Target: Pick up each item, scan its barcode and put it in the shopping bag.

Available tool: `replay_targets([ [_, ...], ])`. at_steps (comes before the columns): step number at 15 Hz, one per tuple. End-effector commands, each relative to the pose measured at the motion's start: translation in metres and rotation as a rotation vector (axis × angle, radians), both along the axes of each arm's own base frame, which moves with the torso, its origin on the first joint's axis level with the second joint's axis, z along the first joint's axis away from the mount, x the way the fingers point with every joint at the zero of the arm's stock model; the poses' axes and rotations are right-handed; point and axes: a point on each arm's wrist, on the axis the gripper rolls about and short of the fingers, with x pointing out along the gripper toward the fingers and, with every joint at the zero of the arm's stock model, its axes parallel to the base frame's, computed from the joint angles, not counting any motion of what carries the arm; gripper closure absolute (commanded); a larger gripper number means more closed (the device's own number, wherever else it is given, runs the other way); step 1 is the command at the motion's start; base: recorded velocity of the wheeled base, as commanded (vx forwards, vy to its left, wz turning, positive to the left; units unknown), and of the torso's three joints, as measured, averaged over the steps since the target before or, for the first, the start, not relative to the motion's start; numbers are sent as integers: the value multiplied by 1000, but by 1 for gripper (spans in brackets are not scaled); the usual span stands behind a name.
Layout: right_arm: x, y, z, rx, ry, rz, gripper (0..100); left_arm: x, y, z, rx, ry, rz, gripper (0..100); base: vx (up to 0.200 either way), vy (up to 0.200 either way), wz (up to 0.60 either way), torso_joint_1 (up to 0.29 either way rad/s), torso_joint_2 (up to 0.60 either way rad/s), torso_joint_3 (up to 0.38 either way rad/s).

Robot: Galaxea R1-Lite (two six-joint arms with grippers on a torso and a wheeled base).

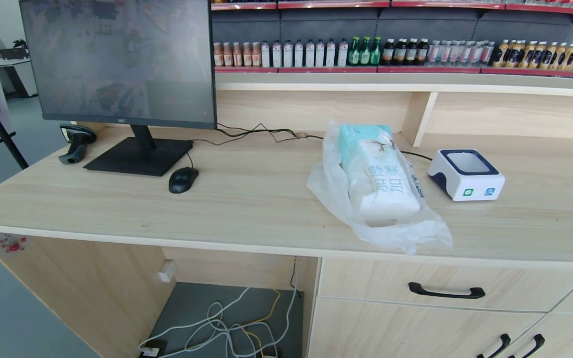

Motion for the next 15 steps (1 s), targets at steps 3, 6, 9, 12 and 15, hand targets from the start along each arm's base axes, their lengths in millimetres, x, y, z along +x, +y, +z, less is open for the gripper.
replay_targets([
  [3,-5,3,-1,25,-54,-516,0,0,0,0,0,0,0,0,0,0,0,0,0,0],
  [6,-13,3,-3,52,-162,-515,0,0,0,0,0,0,0,0,0,0,0,0,0,0],
  [9,-17,3,-4,66,-211,-478,0,0,0,0,0,0,0,0,0,0,0,0,0,0],
  [12,-17,3,-4,70,-210,-480,0,0,0,0,1,0,0,0,-133,0,0,2,2,0],
  [15,-17,3,-4,70,-210,-480,0,0,0,0,1,1,0,0,-67,0,0,7,2,1],
])
